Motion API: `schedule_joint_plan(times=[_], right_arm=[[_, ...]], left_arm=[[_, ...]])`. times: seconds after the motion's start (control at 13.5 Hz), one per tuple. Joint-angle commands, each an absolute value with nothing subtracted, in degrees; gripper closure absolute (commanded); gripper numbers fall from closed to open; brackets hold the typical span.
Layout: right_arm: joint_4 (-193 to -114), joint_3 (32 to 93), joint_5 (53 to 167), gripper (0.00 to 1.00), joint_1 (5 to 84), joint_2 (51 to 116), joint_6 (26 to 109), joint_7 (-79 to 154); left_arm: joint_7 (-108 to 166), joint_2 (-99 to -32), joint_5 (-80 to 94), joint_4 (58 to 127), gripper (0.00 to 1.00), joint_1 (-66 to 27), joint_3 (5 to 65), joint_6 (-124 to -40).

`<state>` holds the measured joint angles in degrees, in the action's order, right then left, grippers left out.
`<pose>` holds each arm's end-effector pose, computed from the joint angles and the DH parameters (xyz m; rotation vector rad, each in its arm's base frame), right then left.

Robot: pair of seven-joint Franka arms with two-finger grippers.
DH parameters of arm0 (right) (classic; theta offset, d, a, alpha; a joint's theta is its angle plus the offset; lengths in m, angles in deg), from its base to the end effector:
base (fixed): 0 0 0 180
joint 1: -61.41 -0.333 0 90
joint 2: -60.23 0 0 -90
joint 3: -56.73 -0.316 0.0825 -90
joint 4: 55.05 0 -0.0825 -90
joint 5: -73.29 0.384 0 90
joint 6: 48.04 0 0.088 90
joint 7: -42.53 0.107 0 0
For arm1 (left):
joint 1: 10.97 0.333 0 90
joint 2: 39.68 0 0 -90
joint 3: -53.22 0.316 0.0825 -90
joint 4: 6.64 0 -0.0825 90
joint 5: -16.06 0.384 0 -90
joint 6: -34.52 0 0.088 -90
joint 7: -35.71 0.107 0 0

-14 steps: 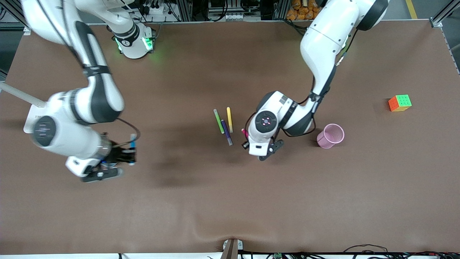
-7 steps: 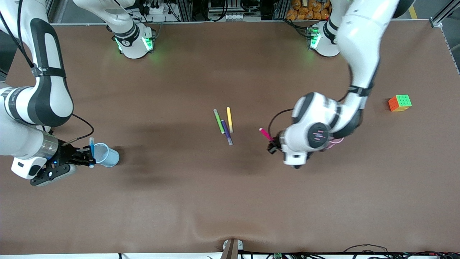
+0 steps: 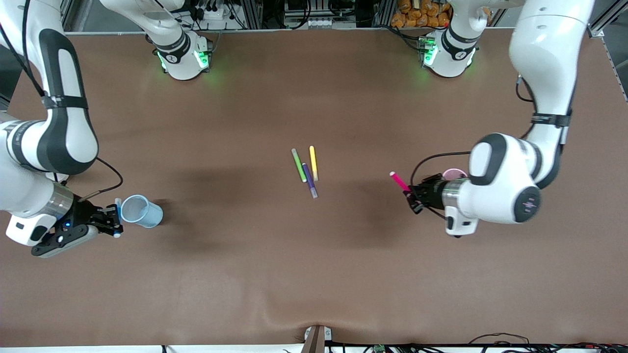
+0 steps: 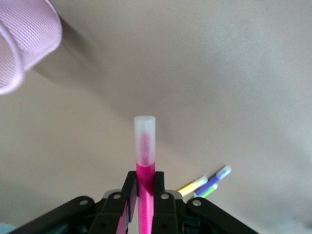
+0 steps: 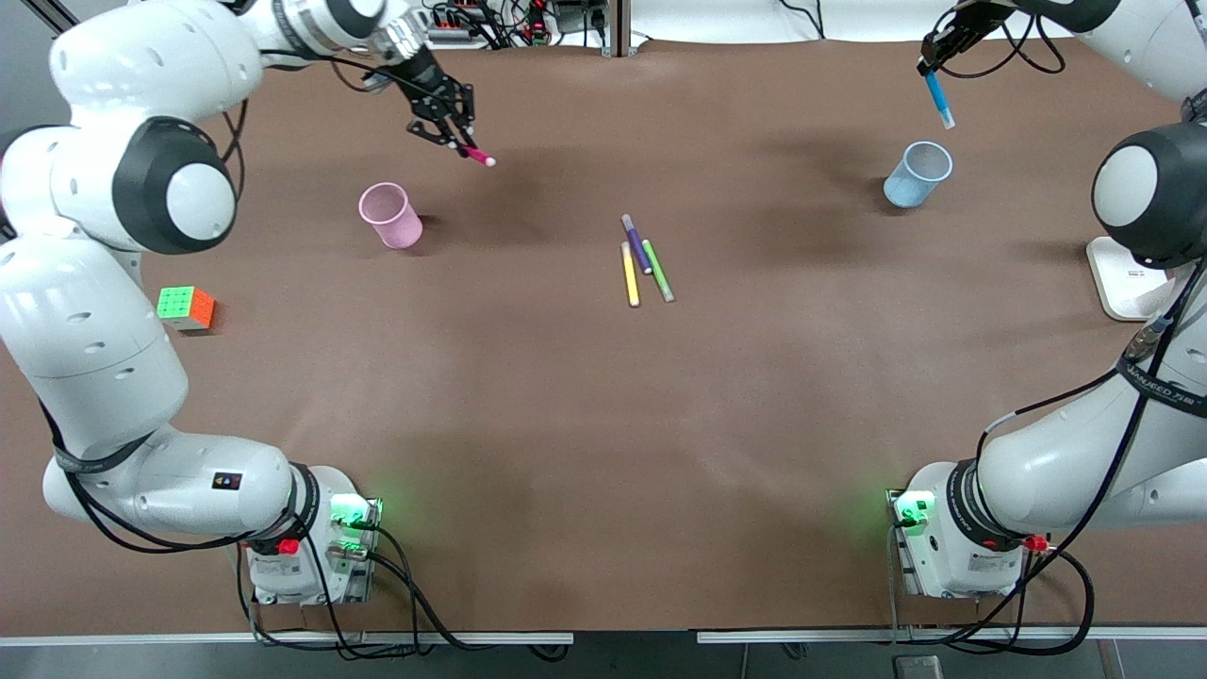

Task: Place pink and blue markers in matching cups
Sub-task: 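Carry the blue marker to the blue cup while the left gripper carries pink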

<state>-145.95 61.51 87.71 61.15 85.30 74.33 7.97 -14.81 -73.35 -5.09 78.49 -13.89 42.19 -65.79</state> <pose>0.6890 -0.0360 0.3955 -2.9316 -0.6113 -0.2542 0.6506 -0.1742 0.3227 2.6145 1.0732 -0.7365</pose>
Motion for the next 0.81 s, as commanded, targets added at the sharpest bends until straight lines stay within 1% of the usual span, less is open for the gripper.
schedule_joint_plan(times=[0.0, 0.22, 0.3, 0.59, 0.74], right_arm=[[-153.19, 60.33, 95.41, 1.00, 64.13, 82.12, 80.16, -0.68], [-161.37, 60.25, 100.44, 1.00, 63.79, 78.87, 88.34, -3.61], [-162.78, 60.16, 100.88, 1.00, 63.78, 78.60, 90.19, -5.10], [-167.88, 60.16, 109.92, 1.00, 63.26, 78.16, 97.58, -14.05], [-168.86, 60.16, 111.86, 1.00, 63.26, 77.98, 97.77, -16.70]], left_arm=[[-7.64, -72.02, -8.81, 79.66, 1.00, -8.61, 41.36, -61.55], [-4.56, -72.11, -10.74, 79.75, 1.00, -6.84, 41.44, -60.05], [-3.41, -72.11, -11.01, 79.84, 1.00, -5.53, 41.44, -59.61], [-0.15, -72.11, -11.27, 80.63, 1.00, -4.11, 41.44, -56.62], [1.68, -72.19, -10.84, 81.16, 1.00, -3.15, 41.62, -54.69]])
